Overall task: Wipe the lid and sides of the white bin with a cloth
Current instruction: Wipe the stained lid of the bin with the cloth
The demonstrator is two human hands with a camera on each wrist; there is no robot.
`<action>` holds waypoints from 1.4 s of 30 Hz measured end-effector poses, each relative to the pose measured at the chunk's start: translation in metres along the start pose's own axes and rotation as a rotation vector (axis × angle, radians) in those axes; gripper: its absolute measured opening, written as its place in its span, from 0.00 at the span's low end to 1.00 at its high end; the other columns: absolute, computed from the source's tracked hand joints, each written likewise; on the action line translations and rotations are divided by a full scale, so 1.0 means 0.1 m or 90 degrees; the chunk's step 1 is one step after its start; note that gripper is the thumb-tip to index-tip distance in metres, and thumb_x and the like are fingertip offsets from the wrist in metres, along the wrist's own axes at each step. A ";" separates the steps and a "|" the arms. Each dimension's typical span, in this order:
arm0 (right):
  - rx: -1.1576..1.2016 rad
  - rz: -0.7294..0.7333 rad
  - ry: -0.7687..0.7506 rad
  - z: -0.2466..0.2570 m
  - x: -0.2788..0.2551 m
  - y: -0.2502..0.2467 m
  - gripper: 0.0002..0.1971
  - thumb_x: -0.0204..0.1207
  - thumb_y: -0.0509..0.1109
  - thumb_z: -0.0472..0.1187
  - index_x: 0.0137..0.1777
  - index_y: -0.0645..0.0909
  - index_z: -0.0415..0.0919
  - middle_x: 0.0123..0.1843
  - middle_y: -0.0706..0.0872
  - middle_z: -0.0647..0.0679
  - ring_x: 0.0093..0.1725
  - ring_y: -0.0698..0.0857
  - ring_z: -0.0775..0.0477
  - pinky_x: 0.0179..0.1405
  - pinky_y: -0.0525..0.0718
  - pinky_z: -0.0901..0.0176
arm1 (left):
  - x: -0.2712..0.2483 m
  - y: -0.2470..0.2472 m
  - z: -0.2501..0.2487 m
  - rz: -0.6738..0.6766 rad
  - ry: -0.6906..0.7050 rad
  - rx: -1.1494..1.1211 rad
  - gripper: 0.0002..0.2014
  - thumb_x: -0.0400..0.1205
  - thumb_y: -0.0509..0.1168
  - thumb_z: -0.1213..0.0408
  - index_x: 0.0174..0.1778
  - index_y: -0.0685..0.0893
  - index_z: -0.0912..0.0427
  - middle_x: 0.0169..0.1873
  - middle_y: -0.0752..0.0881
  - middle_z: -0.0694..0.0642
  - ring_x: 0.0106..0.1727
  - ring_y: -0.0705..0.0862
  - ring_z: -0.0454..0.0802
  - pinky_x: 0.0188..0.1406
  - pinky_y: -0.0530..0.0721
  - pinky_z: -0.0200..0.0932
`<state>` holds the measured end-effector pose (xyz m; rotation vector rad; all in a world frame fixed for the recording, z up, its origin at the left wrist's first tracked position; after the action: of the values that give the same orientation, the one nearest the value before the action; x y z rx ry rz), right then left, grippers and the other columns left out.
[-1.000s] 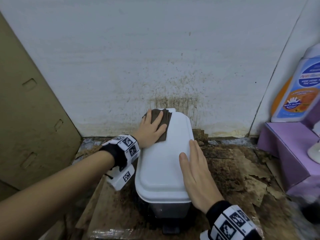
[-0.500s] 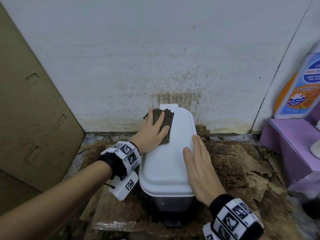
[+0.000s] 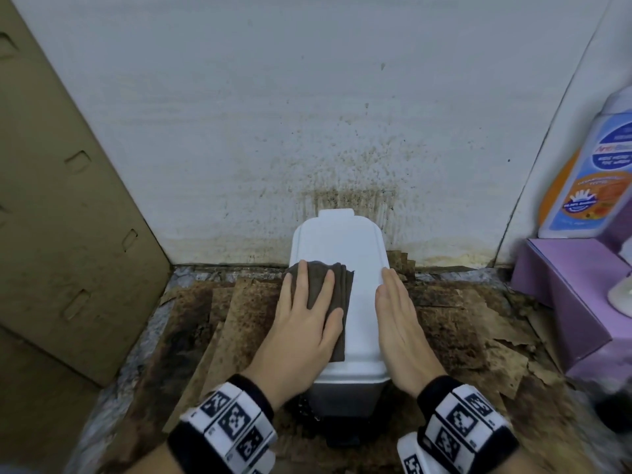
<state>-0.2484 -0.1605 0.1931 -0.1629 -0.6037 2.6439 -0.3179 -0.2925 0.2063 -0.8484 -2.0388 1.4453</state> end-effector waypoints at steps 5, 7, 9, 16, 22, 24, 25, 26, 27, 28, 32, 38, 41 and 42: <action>0.179 -0.013 0.062 -0.10 0.06 -0.03 0.35 0.81 0.43 0.76 0.86 0.51 0.68 0.87 0.56 0.69 0.85 0.58 0.65 0.88 0.55 0.48 | -0.02 0.04 -0.17 0.009 -0.038 0.069 0.38 0.82 0.19 0.44 0.91 0.38 0.51 0.89 0.37 0.69 0.89 0.36 0.72 0.87 0.44 0.71; 0.241 -0.017 0.092 -0.13 0.08 -0.07 0.39 0.75 0.45 0.81 0.84 0.59 0.68 0.81 0.67 0.69 0.78 0.69 0.66 0.83 0.66 0.50 | 0.05 0.15 -0.29 0.028 -0.023 0.120 0.41 0.80 0.11 0.45 0.91 0.38 0.55 0.89 0.40 0.70 0.88 0.35 0.74 0.85 0.43 0.73; 0.277 -0.023 0.091 -0.09 0.10 -0.13 0.38 0.77 0.45 0.78 0.84 0.61 0.64 0.77 0.72 0.67 0.70 0.74 0.72 0.71 0.72 0.66 | 0.13 0.21 -0.43 0.024 -0.040 0.108 0.41 0.79 0.14 0.45 0.91 0.38 0.53 0.89 0.39 0.68 0.89 0.34 0.72 0.86 0.42 0.71; 0.255 -0.036 0.073 0.06 0.12 -0.32 0.31 0.86 0.39 0.67 0.83 0.63 0.56 0.73 0.76 0.63 0.68 0.77 0.68 0.66 0.74 0.68 | 0.21 0.06 -0.59 0.004 -0.077 -0.079 0.31 0.90 0.34 0.45 0.91 0.43 0.45 0.91 0.37 0.57 0.90 0.34 0.57 0.89 0.35 0.56; -0.050 -0.102 -0.113 0.35 0.04 -0.25 0.22 0.91 0.51 0.51 0.82 0.65 0.50 0.83 0.66 0.57 0.83 0.61 0.59 0.86 0.61 0.50 | 0.03 -0.26 -0.10 -0.215 -0.065 -0.256 0.21 0.93 0.52 0.58 0.83 0.69 0.52 0.82 0.68 0.48 0.84 0.63 0.43 0.85 0.61 0.40; -0.145 -0.078 -0.173 0.46 -0.01 -0.11 0.22 0.91 0.52 0.47 0.84 0.64 0.49 0.86 0.63 0.56 0.86 0.56 0.60 0.88 0.54 0.53 | -0.03 -0.27 0.07 -0.256 -0.073 -0.219 0.19 0.92 0.53 0.62 0.79 0.73 0.55 0.77 0.73 0.49 0.79 0.69 0.45 0.80 0.64 0.37; -0.197 -0.064 -0.195 0.50 -0.03 -0.04 0.22 0.91 0.52 0.46 0.84 0.64 0.48 0.86 0.62 0.56 0.86 0.55 0.60 0.88 0.52 0.56 | -0.06 -0.26 0.12 -0.263 -0.072 -0.206 0.19 0.91 0.53 0.64 0.78 0.74 0.56 0.76 0.74 0.49 0.79 0.70 0.45 0.78 0.63 0.34; -0.248 -0.054 -0.210 0.52 -0.05 0.03 0.23 0.91 0.51 0.46 0.85 0.64 0.46 0.87 0.62 0.55 0.87 0.55 0.59 0.87 0.49 0.60 | -0.08 -0.25 0.15 -0.264 -0.070 -0.196 0.19 0.92 0.53 0.65 0.79 0.74 0.57 0.76 0.74 0.50 0.79 0.70 0.45 0.78 0.62 0.34; -0.300 -0.045 -0.218 0.52 -0.06 0.09 0.24 0.92 0.50 0.47 0.86 0.64 0.44 0.88 0.62 0.52 0.87 0.55 0.58 0.86 0.46 0.63 | -0.10 -0.23 0.17 -0.259 -0.068 -0.188 0.19 0.92 0.53 0.65 0.80 0.73 0.57 0.77 0.74 0.50 0.79 0.69 0.44 0.79 0.62 0.34; -0.365 -0.044 -0.223 0.51 -0.07 0.15 0.25 0.92 0.48 0.48 0.86 0.64 0.42 0.88 0.63 0.49 0.88 0.56 0.55 0.86 0.47 0.61 | -0.10 -0.21 0.18 -0.249 -0.063 -0.185 0.20 0.92 0.52 0.64 0.81 0.72 0.57 0.79 0.73 0.50 0.81 0.67 0.43 0.81 0.62 0.36; -0.533 -0.054 -0.233 0.44 -0.10 0.27 0.34 0.90 0.41 0.58 0.86 0.63 0.37 0.88 0.63 0.39 0.88 0.60 0.44 0.87 0.59 0.45 | -0.08 -0.08 0.18 -0.167 -0.028 -0.191 0.29 0.91 0.43 0.51 0.88 0.63 0.56 0.86 0.61 0.47 0.87 0.54 0.38 0.88 0.54 0.41; -0.527 -0.059 -0.221 0.38 -0.09 0.11 0.41 0.84 0.46 0.68 0.89 0.57 0.40 0.90 0.57 0.45 0.90 0.54 0.50 0.89 0.52 0.51 | -0.09 -0.04 0.26 -0.136 -0.020 -0.169 0.34 0.87 0.35 0.42 0.90 0.56 0.50 0.89 0.54 0.41 0.88 0.47 0.32 0.89 0.52 0.41; -0.414 -0.016 -0.145 0.19 -0.02 -0.09 0.40 0.86 0.50 0.66 0.91 0.42 0.47 0.92 0.41 0.53 0.89 0.44 0.57 0.89 0.44 0.56 | -0.09 -0.05 0.27 -0.131 -0.034 -0.171 0.31 0.89 0.38 0.44 0.90 0.57 0.47 0.89 0.53 0.39 0.88 0.47 0.31 0.86 0.50 0.38; -0.336 0.008 -0.102 0.10 0.00 -0.13 0.40 0.87 0.52 0.65 0.90 0.38 0.51 0.91 0.38 0.57 0.89 0.43 0.59 0.89 0.43 0.56 | -0.09 -0.05 0.27 -0.130 -0.037 -0.175 0.30 0.90 0.39 0.45 0.90 0.57 0.47 0.89 0.53 0.39 0.88 0.47 0.31 0.86 0.50 0.37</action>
<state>-0.2457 -0.1538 0.2080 -0.1074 -1.3475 2.4640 -0.3312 -0.3177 0.2026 -0.6845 -2.3283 1.1078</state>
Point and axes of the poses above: each hand's wrist, its own x-axis towards the middle knuckle, its own y-axis out of the palm, z = x × y, the point moved 7 cm from there along x, towards the middle knuckle
